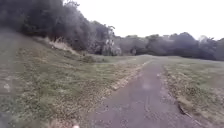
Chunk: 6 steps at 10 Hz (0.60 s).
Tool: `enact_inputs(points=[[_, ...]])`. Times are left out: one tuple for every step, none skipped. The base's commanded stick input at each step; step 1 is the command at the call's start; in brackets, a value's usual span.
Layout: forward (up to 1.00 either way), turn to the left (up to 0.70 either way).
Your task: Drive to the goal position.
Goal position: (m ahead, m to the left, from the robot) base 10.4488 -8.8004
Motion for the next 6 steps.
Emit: enact_inputs(points=[[0.6, -0.15], [0.6, -0.15], [0.6, -0.15], [0.6, -0.15], [0.6, -0.15], [0.6, -0.15]])
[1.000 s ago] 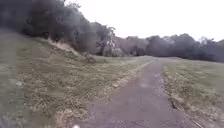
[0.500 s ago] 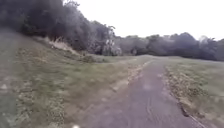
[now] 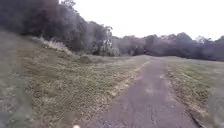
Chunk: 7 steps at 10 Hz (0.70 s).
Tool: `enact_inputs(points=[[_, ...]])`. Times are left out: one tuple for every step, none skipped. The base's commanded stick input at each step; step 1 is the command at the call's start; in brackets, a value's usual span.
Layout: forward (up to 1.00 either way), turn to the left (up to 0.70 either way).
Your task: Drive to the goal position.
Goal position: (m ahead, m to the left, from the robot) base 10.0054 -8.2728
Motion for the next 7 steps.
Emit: enact_inputs(points=[[0.6, -0.15], [0.6, -0.15], [0.6, -0.15], [0.6, -0.15], [0.6, -0.15], [0.6, -0.15], [0.6, -0.15]])
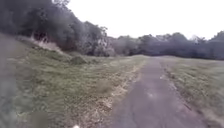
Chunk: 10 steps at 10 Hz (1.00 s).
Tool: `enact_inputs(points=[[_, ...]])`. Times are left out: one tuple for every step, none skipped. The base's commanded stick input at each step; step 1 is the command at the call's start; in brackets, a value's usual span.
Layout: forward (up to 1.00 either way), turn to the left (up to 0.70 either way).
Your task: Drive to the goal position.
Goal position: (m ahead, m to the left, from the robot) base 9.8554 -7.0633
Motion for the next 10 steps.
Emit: enact_inputs(points=[[0.6, -0.15], [0.6, -0.15], [0.6, -0.15], [0.6, -0.15], [0.6, -0.15], [0.6, -0.15], [0.6, -0.15], [0.6, -0.14], [0.6, -0.11], [0.6, -0.05]])
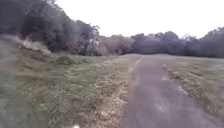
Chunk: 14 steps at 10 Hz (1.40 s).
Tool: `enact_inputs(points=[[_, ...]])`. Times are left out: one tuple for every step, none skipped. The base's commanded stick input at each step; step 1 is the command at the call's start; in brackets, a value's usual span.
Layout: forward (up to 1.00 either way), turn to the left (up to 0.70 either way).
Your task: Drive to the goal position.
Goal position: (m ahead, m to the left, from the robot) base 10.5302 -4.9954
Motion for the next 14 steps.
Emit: enact_inputs(points=[[0.6, -0.02], [0.6, 0.0], [0.6, 0.0], [0.6, 0.0], [0.6, 0.0], [0.6, 0.0], [0.6, -0.05], [0.6, -0.09], [0.6, -0.14], [0.6, -0.05], [0.6, 0.0], [0.6, 0.0], [0.6, 0.0], [0.6, 0.0]])
